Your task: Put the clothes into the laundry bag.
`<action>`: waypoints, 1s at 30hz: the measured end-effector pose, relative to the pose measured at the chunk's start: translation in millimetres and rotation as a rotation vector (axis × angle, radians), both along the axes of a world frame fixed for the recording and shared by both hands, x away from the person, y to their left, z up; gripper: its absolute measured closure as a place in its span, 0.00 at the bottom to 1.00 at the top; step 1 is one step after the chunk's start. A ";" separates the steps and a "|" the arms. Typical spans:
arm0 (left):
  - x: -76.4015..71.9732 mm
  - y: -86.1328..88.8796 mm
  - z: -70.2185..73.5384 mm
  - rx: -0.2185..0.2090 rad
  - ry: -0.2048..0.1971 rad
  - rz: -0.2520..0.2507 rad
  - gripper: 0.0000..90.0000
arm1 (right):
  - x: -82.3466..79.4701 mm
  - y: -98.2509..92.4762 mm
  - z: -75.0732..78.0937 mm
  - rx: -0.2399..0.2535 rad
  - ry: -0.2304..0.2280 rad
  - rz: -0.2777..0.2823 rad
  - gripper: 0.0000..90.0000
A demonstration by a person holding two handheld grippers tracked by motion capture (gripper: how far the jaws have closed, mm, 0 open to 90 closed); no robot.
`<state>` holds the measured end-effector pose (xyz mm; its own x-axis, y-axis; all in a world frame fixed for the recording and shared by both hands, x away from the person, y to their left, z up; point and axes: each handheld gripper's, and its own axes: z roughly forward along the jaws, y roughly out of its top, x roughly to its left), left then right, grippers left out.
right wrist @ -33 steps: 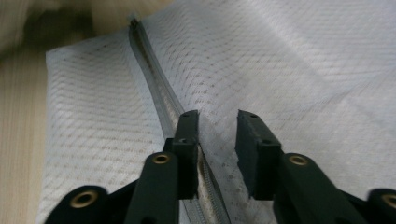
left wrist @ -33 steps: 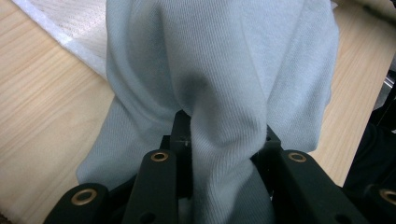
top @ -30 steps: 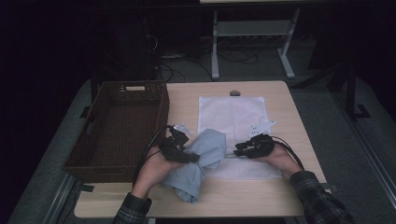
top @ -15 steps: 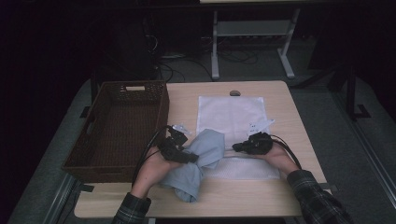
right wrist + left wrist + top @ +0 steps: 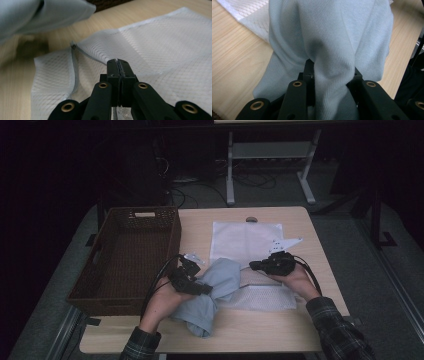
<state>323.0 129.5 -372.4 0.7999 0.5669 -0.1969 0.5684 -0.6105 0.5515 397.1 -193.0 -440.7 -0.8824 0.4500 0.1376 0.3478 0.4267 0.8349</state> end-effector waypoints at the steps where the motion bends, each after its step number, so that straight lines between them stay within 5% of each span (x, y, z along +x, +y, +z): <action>1: -0.3 -0.3 0.2 0.000 -0.001 -0.001 0.77 | 0.1 -0.5 2.5 0.006 -0.003 -0.003 0.98; 17: -6.2 -7.3 5.7 -0.012 -0.006 -0.035 0.77 | 3.2 -0.1 28.0 0.051 -0.029 -0.048 0.99; 30: -20.8 -50.6 11.7 0.001 -0.032 -0.177 0.77 | 0.9 0.9 28.3 0.036 -0.019 -0.026 0.99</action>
